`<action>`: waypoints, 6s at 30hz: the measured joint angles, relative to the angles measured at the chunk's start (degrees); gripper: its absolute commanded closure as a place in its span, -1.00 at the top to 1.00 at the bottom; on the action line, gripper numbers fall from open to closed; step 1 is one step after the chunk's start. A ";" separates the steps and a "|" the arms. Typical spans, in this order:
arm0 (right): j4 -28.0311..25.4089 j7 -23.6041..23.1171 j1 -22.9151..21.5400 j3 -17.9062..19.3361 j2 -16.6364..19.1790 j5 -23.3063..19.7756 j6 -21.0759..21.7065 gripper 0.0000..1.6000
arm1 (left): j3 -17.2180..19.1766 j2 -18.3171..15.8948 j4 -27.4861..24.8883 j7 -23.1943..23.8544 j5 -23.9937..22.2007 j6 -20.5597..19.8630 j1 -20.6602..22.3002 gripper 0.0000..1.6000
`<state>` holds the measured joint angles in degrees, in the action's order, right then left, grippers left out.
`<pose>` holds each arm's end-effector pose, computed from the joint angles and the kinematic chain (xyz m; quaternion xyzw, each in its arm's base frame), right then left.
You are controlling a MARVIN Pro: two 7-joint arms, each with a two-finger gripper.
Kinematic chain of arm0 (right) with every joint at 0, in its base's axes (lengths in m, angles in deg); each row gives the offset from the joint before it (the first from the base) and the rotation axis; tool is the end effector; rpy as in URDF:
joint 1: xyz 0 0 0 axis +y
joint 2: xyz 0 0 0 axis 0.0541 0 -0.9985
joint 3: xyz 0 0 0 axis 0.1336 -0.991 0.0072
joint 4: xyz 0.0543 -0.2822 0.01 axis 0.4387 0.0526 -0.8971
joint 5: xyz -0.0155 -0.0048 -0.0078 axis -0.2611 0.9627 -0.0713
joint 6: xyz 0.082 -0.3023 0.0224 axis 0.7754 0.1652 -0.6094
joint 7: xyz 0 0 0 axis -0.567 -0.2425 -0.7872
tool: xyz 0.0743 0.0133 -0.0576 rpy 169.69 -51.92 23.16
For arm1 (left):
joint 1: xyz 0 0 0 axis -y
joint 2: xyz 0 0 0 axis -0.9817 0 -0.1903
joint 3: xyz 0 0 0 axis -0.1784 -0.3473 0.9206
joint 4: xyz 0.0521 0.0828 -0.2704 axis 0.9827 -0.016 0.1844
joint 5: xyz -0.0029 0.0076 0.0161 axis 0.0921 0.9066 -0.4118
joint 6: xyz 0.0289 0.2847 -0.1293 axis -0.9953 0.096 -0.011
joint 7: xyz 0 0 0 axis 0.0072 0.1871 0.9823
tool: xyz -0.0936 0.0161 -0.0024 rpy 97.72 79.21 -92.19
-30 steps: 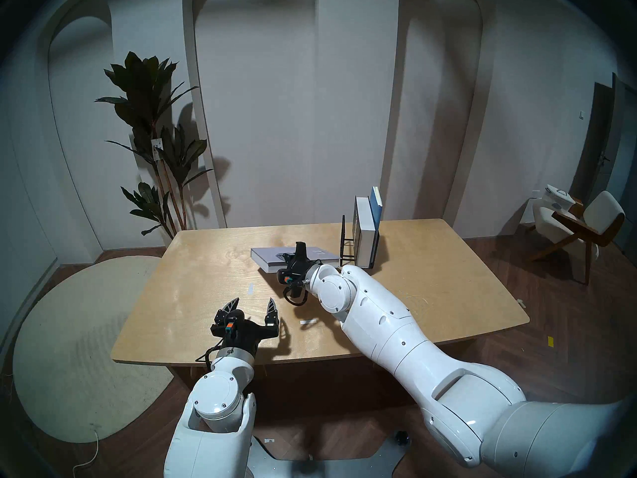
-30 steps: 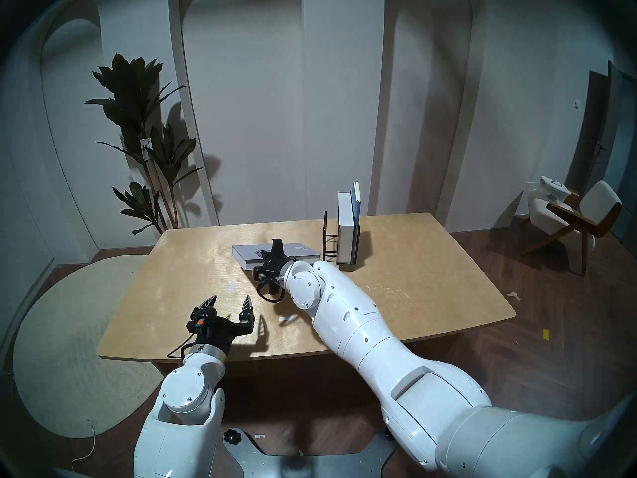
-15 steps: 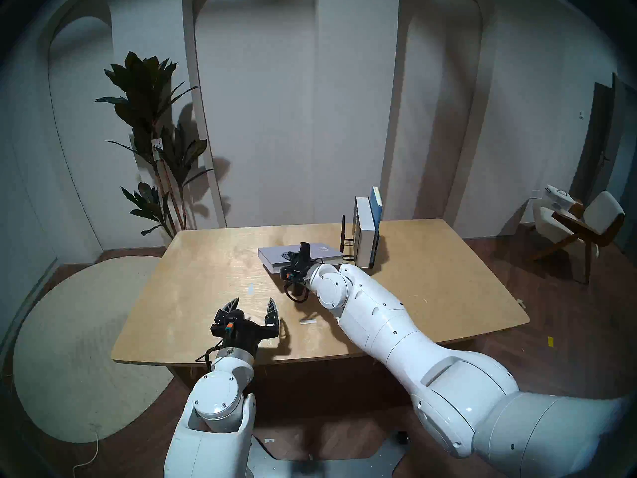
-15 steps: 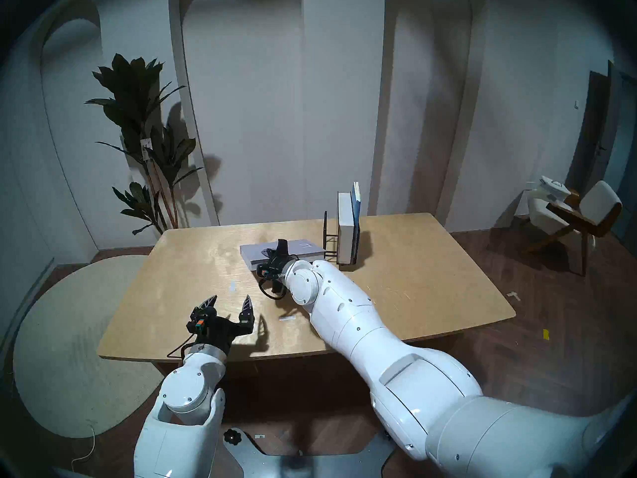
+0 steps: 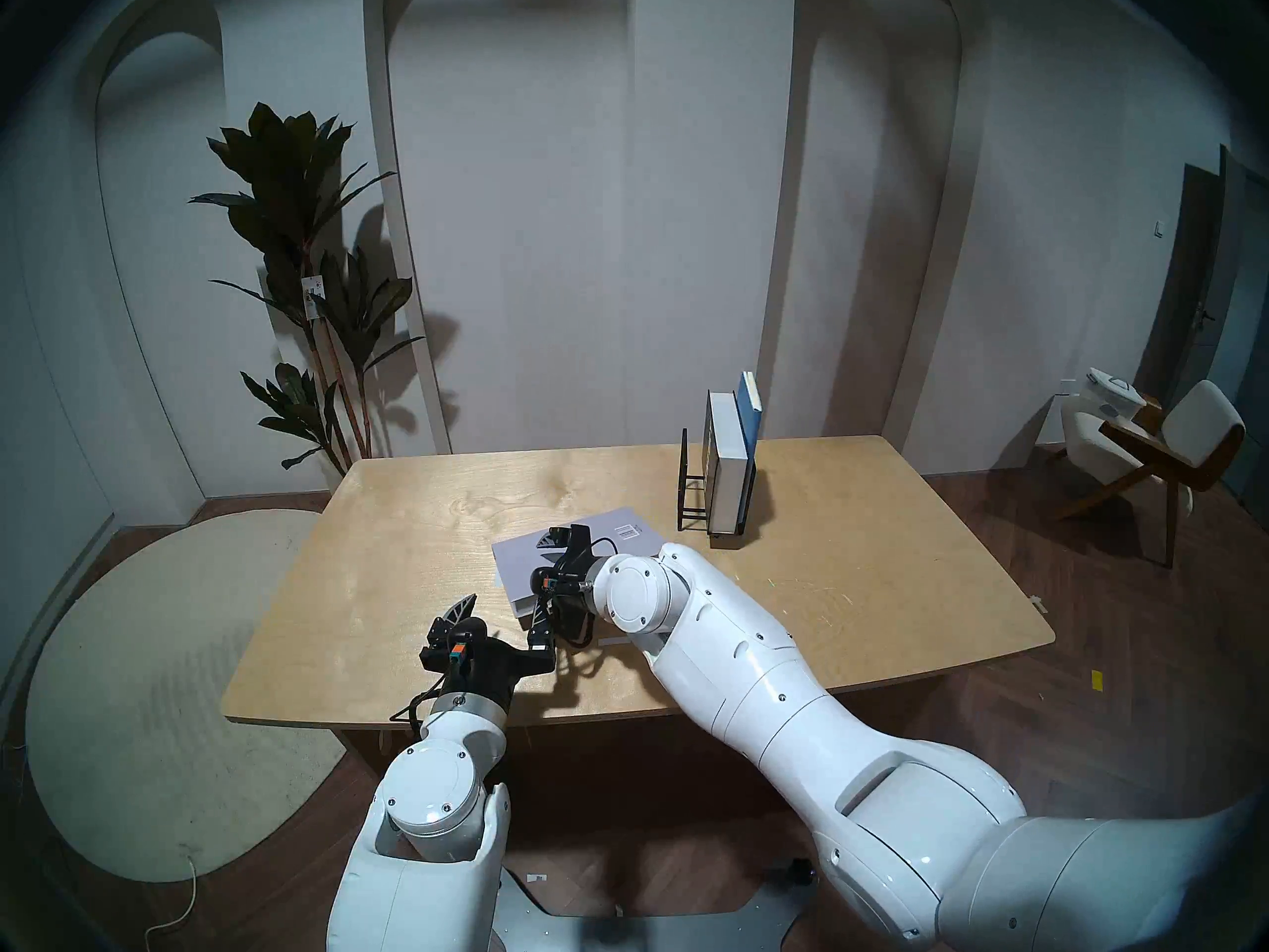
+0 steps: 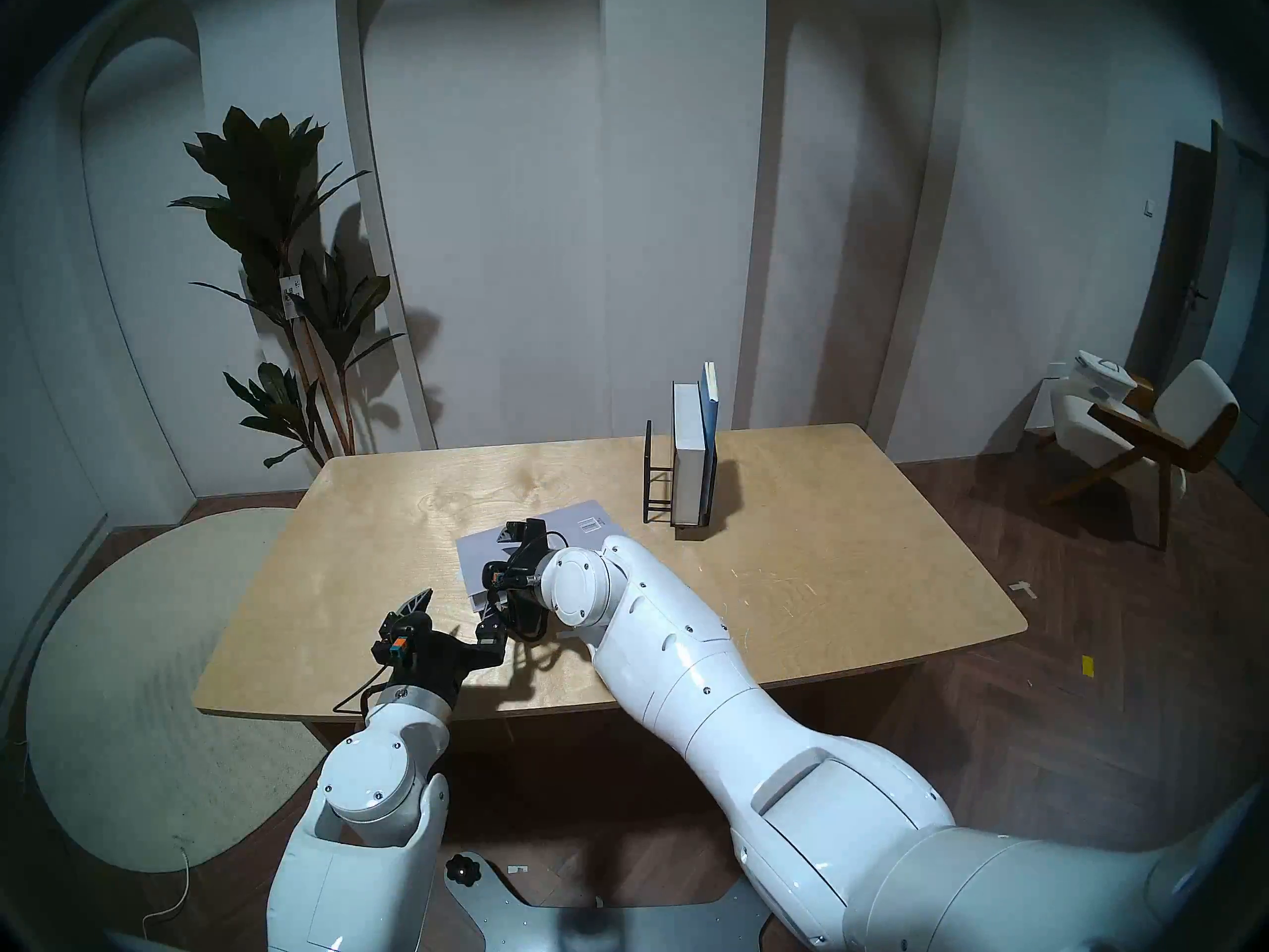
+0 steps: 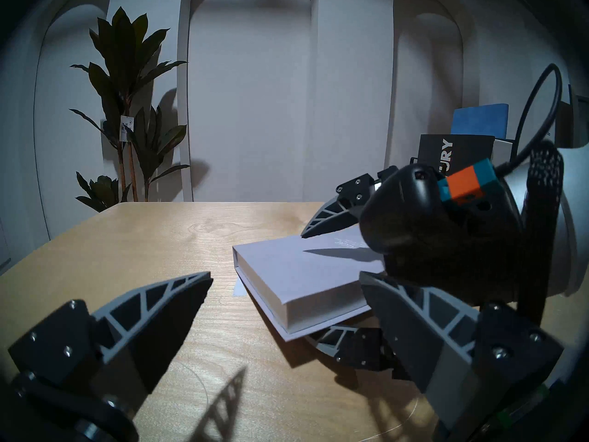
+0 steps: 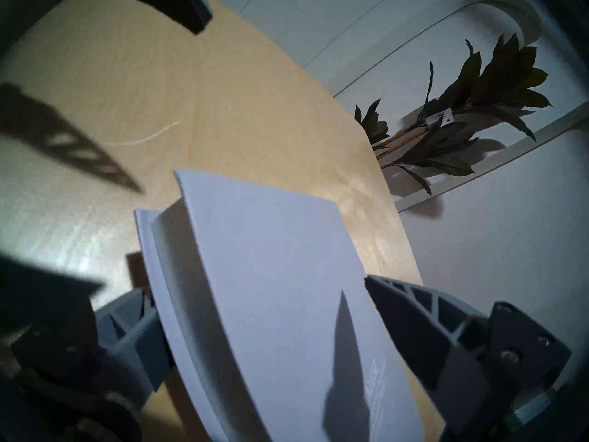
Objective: Stack the books into one stack
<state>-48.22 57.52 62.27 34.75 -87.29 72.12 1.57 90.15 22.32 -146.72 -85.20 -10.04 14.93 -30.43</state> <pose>0.4878 0.2453 -0.3258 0.5556 0.6638 0.5003 0.0187 0.3249 -0.0145 -0.3450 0.7435 0.0029 0.6687 0.0123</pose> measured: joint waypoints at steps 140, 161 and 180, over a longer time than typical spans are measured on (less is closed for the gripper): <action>-54.05 6.19 48.51 52.39 3.96 -45.14 -1.99 1.00 | -0.03 -0.01 -0.03 0.02 -0.01 0.02 0.06 1.00; -51.99 7.24 47.28 52.73 3.90 -45.77 -4.84 1.00 | -6.20 -2.63 -1.41 8.36 -2.05 -2.33 6.00 1.00; -48.71 9.41 45.59 53.37 3.77 -44.71 -3.91 1.00 | -15.93 -2.42 1.15 4.91 -5.20 -12.48 14.75 1.00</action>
<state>-96.93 66.93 107.86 88.12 -83.52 27.41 -2.34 74.21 19.90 -145.58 -80.29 -15.24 2.45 -15.68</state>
